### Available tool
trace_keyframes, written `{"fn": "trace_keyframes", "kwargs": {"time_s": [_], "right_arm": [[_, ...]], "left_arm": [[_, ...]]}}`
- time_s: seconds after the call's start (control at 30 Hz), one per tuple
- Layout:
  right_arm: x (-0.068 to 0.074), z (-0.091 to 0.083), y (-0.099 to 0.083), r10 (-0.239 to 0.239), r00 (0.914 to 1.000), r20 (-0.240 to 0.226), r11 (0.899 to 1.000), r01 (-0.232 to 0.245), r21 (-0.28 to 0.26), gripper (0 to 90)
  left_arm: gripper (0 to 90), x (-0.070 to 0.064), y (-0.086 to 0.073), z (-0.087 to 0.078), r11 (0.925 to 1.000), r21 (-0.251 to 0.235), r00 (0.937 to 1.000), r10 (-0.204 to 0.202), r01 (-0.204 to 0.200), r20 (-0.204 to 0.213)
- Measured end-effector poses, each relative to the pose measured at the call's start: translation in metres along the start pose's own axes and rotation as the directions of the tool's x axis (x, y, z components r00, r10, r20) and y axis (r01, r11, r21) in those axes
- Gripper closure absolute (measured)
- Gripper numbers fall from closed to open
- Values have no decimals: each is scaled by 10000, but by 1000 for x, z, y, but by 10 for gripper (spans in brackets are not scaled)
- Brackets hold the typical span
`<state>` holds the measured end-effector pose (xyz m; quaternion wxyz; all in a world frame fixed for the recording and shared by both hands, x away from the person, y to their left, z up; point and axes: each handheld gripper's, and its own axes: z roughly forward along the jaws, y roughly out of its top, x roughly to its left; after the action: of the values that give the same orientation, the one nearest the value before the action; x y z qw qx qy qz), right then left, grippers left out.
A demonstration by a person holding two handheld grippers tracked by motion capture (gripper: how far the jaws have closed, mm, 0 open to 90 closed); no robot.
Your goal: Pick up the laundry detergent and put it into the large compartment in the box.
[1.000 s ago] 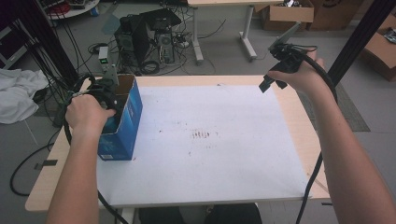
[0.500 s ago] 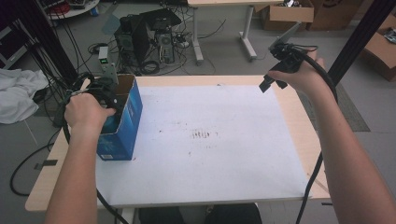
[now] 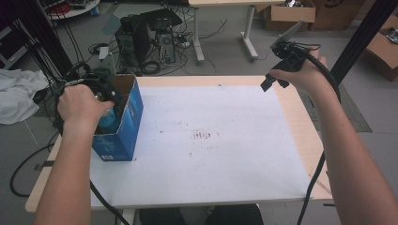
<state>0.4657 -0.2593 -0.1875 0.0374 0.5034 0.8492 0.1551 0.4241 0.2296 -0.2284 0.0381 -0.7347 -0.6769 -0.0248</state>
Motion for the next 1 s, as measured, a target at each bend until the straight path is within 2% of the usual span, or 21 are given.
{"fn": "trace_keyframes", "kwargs": {"time_s": [0.1, 0.27, 0.43, 0.57, 0.73, 0.83, 0.93, 1.0], "right_arm": [[1, -1, 0, -18, 10000, -46, 10000, 18, -1, 261], [2, -1, 0, -36, 10000, -79, 10000, 36, 3, 261], [3, -2, -1, -66, 10000, -49, 10000, 66, 42, 261], [3, -6, -2, -6, 10000, -7, 10000, 6, -12, 261], [4, -10, -3, 26, 10000, 28, 10000, -26, -38, 261], [4, -11, -3, 42, 10000, 50, 10000, -42, -13, 261], [4, -12, -3, 2, 10000, 66, 10000, -2, -20, 261], [5, -13, -2, 9, 10000, 71, 10000, -9, -13, 261]], "left_arm": [[213, -4, -2, -8, 9997, -122, 9997, 230, -231, -25], [194, -19, -7, -25, 9966, -377, 9971, 732, -738, -191], [186, -37, -10, -41, 9901, -600, 9918, 1255, -1268, -239], [180, -54, -12, -50, 9815, -788, 9846, 1725, -1742, -288], [168, -75, -14, -57, 9659, -980, 9708, 2382, -2398, -277], [162, -90, -15, -58, 9538, -1066, 9597, 2787, -2809, -351], [158, -108, -16, -58, 9369, -1164, 9441, 3281, -3296, -325], [156, -118, -16, -56, 9296, -1213, 9375, 3462, -3480, -357]]}}
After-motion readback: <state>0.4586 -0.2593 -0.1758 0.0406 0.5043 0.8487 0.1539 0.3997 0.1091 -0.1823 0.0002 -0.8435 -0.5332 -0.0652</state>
